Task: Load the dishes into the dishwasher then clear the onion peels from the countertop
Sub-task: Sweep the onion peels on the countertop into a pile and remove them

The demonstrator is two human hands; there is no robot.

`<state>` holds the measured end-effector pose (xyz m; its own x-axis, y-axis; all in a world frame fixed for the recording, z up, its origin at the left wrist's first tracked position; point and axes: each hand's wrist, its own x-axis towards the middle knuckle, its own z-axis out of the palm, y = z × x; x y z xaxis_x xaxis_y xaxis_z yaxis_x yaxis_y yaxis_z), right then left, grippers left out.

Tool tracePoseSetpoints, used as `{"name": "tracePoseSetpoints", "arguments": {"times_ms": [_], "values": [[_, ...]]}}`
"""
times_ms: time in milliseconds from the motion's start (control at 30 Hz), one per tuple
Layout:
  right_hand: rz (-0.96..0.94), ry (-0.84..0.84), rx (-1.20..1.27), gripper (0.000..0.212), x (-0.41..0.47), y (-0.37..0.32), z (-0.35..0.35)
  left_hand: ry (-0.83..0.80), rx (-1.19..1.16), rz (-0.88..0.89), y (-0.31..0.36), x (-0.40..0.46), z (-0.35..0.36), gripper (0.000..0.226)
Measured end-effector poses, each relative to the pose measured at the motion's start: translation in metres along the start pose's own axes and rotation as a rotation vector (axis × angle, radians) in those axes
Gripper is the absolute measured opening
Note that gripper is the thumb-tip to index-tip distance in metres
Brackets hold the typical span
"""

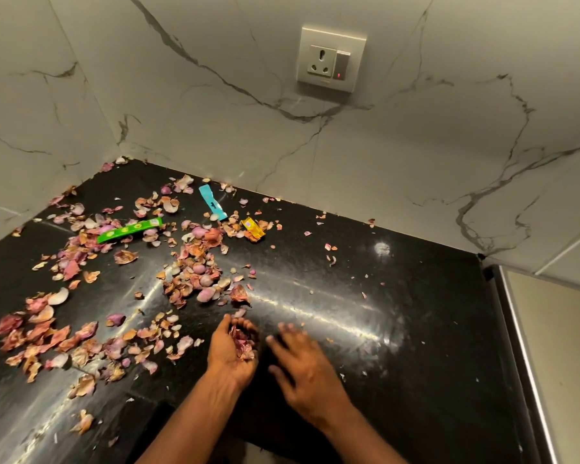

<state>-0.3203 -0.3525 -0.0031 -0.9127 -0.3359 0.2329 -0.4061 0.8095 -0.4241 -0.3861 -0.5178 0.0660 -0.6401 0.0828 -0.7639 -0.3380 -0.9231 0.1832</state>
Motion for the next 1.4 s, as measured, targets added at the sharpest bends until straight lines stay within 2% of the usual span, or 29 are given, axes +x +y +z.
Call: {"name": "tracePoseSetpoints", "arguments": {"times_ms": [67, 167, 300, 400, 433, 500, 567, 600, 733, 867, 967, 1033, 1100, 1167, 1233, 1267, 1400], "values": [[-0.132, -0.017, -0.077, 0.045, 0.000, -0.005, 0.009, -0.019, 0.005, -0.001, 0.001, 0.004, -0.003, 0.033], [-0.100, 0.103, -0.067, 0.030, 0.006, 0.017, 0.001, -0.022, 0.001, -0.014, 0.002, 0.005, -0.005, 0.033], [0.147, 0.260, 0.015, 0.012, 0.008, 0.053, -0.030, -0.019, -0.005, -0.026, 0.002, -0.003, -0.004, 0.033], [0.359, 0.305, 0.058, 0.018, 0.017, 0.082, -0.050, -0.025, -0.003, -0.024, 0.003, -0.004, -0.003, 0.034], [0.436, 0.274, 0.064, 0.026, 0.023, 0.092, -0.056, -0.029, 0.002, -0.022, 0.002, -0.004, -0.003, 0.033], [0.573, 0.092, 0.046, 0.051, 0.032, 0.104, -0.063, -0.031, 0.016, -0.024, 0.001, -0.003, -0.003, 0.032], [0.568, -0.098, -0.005, 0.061, 0.033, 0.100, -0.060, -0.031, 0.023, -0.030, 0.000, -0.002, -0.003, 0.033], [0.519, -0.135, -0.004, 0.060, 0.030, 0.094, -0.055, -0.032, 0.025, -0.029, 0.000, -0.002, -0.003, 0.033], [0.333, -0.079, 0.040, 0.056, -0.004, 0.064, -0.033, -0.046, 0.041, -0.022, -0.002, -0.001, -0.002, 0.033], [0.235, 0.028, 0.057, 0.063, -0.033, 0.043, -0.037, -0.054, 0.065, -0.023, -0.002, 0.000, -0.005, 0.032], [0.405, 0.155, 0.161, 0.043, -0.034, 0.043, -0.073, -0.056, 0.088, -0.021, -0.002, 0.001, -0.005, 0.032], [0.542, 0.160, 0.195, 0.029, -0.034, 0.045, -0.099, -0.064, 0.101, -0.023, -0.003, 0.000, -0.006, 0.030], [0.667, 0.036, 0.198, 0.019, -0.040, 0.050, -0.117, -0.071, 0.112, -0.025, -0.004, -0.001, -0.005, 0.030], [0.817, -0.170, 0.149, 0.028, -0.049, 0.050, -0.124, -0.071, 0.122, -0.017, -0.004, -0.002, -0.005, 0.028], [0.893, -0.255, 0.175, 0.039, -0.057, 0.044, -0.117, -0.073, 0.130, -0.010, -0.005, -0.003, -0.006, 0.027], [0.891, -0.220, 0.219, 0.039, -0.057, 0.037, -0.110, -0.073, 0.137, -0.009, -0.005, -0.004, -0.007, 0.026], [0.793, 0.094, 0.376, 0.028, -0.036, 0.023, -0.079, -0.065, 0.163, 0.008, -0.007, -0.011, -0.003, 0.020]]}}
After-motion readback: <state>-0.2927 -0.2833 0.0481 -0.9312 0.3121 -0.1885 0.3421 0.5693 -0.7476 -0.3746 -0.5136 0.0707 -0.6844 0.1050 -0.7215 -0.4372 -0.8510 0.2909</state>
